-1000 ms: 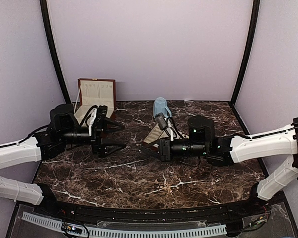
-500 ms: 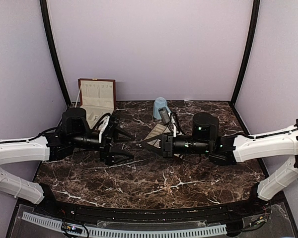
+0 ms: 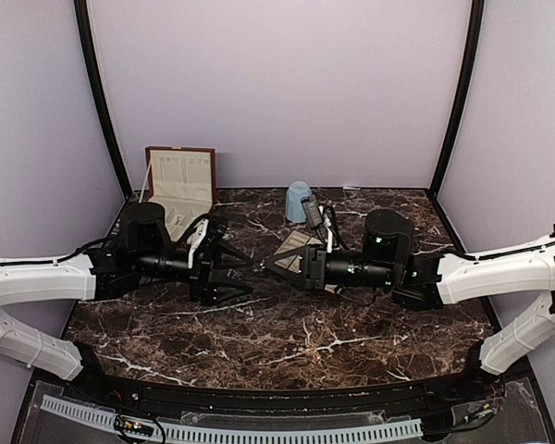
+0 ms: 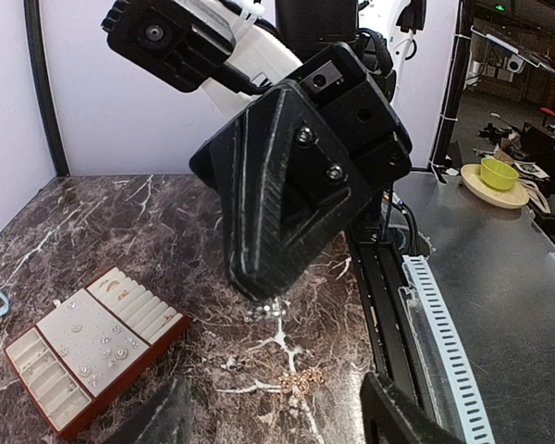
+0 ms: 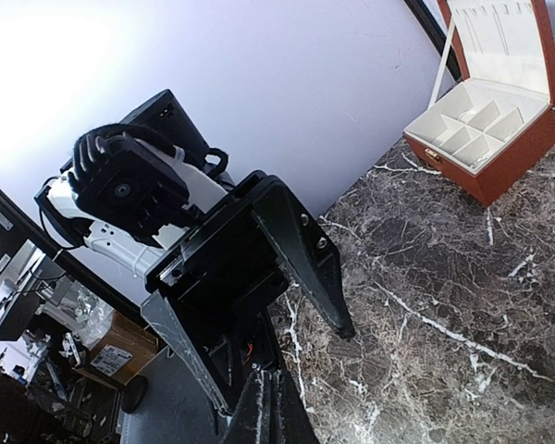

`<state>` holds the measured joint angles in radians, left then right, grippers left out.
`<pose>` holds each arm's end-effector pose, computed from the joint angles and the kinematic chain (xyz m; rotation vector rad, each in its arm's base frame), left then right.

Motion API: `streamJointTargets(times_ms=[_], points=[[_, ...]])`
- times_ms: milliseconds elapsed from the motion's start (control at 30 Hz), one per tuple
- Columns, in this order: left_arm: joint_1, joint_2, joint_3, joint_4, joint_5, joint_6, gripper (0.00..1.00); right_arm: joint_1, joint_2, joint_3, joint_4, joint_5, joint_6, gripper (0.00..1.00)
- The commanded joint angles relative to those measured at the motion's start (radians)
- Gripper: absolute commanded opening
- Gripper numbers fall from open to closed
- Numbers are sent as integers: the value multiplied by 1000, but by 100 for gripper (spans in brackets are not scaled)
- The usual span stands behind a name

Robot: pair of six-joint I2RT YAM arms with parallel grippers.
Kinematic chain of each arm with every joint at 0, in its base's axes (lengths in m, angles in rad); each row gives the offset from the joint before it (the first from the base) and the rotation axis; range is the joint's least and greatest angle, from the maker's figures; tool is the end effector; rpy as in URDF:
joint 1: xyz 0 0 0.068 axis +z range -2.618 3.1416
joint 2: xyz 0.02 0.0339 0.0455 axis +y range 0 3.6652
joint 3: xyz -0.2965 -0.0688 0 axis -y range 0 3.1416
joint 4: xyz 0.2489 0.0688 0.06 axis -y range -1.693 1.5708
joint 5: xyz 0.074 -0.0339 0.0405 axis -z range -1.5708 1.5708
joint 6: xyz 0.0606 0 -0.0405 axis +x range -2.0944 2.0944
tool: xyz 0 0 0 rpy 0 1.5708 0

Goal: Organize the mixed jewelry
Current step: Pass from the right arm to the left

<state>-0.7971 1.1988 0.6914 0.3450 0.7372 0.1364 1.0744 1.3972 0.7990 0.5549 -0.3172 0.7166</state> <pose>0.1639 -0.2261 0.3020 1.2875 1.2916 -1.1106 0.1452 0.3077 0.3093 -0.6107 1.7779 1.5747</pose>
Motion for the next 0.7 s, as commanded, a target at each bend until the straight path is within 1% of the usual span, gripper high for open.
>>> streamJointTargets(times_ms=[0, 333, 667], points=[[-17, -24, -3, -14, -34, 56, 60, 15, 17, -10, 77, -1, 19, 0], [-31, -35, -7, -36, -80, 95, 49, 18, 21, -9, 63, 11, 18, 0], [-31, -37, -4, -18, -72, 73, 45, 33, 59, 30, 19, 19, -1, 0]])
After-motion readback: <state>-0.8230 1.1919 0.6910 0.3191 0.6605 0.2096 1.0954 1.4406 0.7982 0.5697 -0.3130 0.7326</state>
